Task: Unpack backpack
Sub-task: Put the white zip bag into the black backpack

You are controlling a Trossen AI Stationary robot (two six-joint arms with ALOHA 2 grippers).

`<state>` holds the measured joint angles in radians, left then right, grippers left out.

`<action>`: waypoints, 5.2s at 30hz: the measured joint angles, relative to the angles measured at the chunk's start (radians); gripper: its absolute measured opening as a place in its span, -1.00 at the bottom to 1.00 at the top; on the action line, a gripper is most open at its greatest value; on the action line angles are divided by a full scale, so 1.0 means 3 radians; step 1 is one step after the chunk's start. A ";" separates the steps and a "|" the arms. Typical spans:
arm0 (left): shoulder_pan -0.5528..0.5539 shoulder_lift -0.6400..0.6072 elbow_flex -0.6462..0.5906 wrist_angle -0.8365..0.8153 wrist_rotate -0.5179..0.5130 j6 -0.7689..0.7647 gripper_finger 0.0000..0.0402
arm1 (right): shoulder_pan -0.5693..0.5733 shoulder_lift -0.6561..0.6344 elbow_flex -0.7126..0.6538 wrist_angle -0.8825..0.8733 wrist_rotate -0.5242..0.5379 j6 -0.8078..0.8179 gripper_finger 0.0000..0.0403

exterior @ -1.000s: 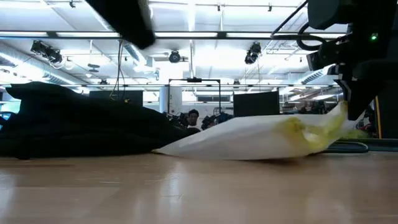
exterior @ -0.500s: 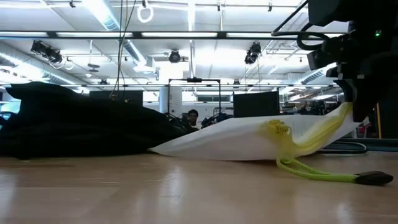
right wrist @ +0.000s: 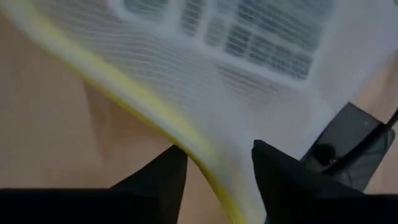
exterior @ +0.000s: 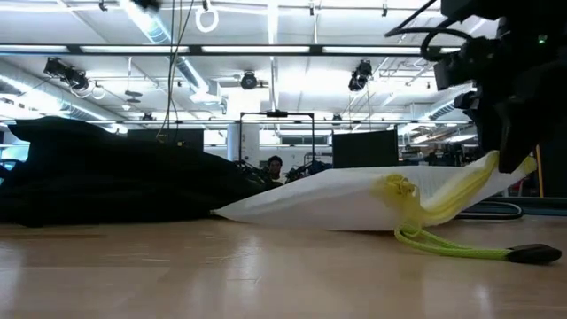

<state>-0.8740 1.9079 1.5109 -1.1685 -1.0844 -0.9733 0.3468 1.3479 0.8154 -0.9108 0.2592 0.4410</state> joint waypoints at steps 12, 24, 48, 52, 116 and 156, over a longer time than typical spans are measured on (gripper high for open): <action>0.0083 -0.1609 -0.1992 0.2472 0.0489 0.0670 -0.87 | 0.0468 -0.0001 0.0001 -0.0009 -0.0048 0.0035 -0.13; 0.0655 -0.1989 -0.1780 0.1596 0.1282 0.0808 -0.98 | 0.0661 -0.0001 0.0003 0.0571 -0.0062 -0.0017 -0.16; 0.1248 -0.1926 -0.1535 -0.0203 0.2718 0.0780 0.07 | 0.0541 0.0027 0.0003 0.2857 0.0045 -0.1151 -0.21; 0.1351 -0.1923 -0.1705 -0.0176 0.2862 0.0909 0.06 | 0.0494 0.0027 0.0003 0.2919 0.0045 -0.1077 -0.20; 0.2302 -0.2303 -0.1305 0.1654 0.1853 0.2532 -1.00 | 0.1014 0.0029 -0.0001 0.1723 0.0012 -0.0700 -0.32; 0.2303 -0.2304 -0.1306 0.1449 0.2130 0.2270 -1.00 | 0.1662 0.1342 0.0005 0.2497 0.1371 -0.0700 0.51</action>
<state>-0.1832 1.2167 1.1191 -0.7338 -0.4455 -0.2924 0.8454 1.7504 0.8170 -0.1616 0.6704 0.2309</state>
